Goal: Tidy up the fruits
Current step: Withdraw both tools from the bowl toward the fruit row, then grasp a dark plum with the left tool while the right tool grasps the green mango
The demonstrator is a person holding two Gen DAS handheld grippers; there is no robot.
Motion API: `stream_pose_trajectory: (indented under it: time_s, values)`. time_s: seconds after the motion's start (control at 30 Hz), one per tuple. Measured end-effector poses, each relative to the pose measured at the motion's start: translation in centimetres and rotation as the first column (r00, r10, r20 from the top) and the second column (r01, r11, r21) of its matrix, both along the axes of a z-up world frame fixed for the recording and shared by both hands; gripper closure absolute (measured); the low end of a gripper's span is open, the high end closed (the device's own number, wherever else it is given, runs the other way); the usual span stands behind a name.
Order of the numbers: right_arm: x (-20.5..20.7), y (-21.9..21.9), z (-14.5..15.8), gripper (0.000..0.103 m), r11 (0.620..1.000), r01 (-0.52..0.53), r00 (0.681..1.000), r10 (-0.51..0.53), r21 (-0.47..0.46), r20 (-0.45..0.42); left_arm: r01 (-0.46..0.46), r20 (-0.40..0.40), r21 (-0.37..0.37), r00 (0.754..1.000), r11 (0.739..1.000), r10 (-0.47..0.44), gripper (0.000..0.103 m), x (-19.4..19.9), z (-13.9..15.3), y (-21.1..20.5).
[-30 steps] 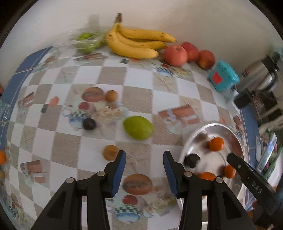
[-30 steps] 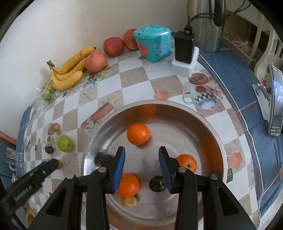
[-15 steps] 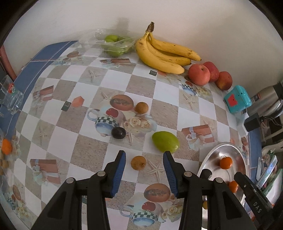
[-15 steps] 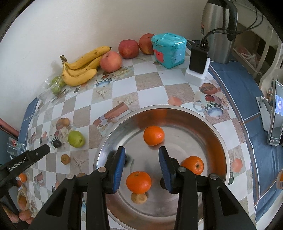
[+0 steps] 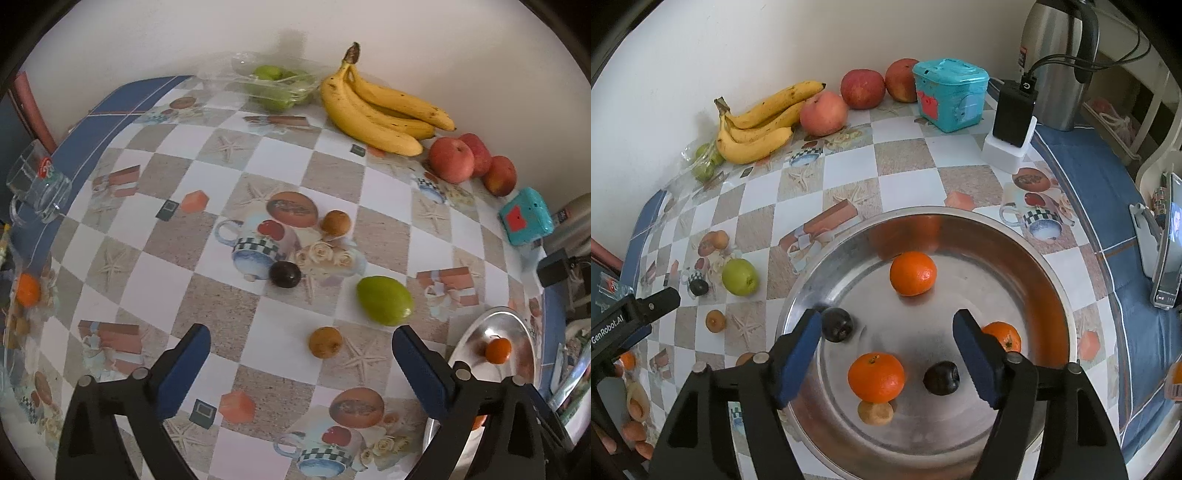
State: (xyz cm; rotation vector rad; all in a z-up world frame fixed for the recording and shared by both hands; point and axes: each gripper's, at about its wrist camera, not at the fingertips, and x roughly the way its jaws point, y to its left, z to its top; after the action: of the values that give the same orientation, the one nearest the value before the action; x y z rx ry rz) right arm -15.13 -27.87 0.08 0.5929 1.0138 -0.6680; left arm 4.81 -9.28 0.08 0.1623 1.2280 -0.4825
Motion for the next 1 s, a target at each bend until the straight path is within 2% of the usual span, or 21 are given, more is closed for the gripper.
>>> stream_pose_trajectory:
  time_s: [0.1, 0.27, 0.33, 0.5, 0.63, 1.0]
  values:
    - [0.1, 0.1, -0.1, 0.024, 1.000, -0.006, 1.000, 0.006, -0.008, -0.006, -0.008, 0.001, 0.014, 1.000, 1.000, 0.008, 0.000, 0.2, -0.3, 0.2]
    - [0.1, 0.1, -0.1, 0.010, 1.000, -0.005, 1.000, 0.005, -0.023, 0.005, -0.013, 0.015, 0.037, 1.000, 0.999, 0.012, 0.000, 0.6, -0.5, 0.5]
    - [0.0, 0.1, 0.0, 0.009, 1.000, -0.001, 1.000, 0.001, -0.029, 0.011, -0.013, 0.021, 0.041, 1.000, 0.999, 0.012, 0.000, 0.7, -0.4, 0.6]
    - [0.0, 0.0, -0.1, 0.009, 0.999, 0.011, 1.000, -0.010, -0.035, 0.009, -0.009, 0.048, 0.051, 0.999, 0.999, 0.006, 0.000, 1.3, -0.2, 1.0]
    - [0.1, 0.0, -0.3, 0.009, 1.000, 0.011, 1.000, -0.011, -0.022, 0.009, -0.005, 0.094, 0.093, 0.996, 0.996, -0.004, 0.000, 2.0, 0.0, 1.4]
    - [2.8, 2.3, -0.1, 0.009, 0.995, -0.095, 0.994, 0.097, -0.033, 0.044, -0.036, 0.185, 0.186, 0.983, 0.982, 0.001, 0.000, 4.5, 0.3, 4.0]
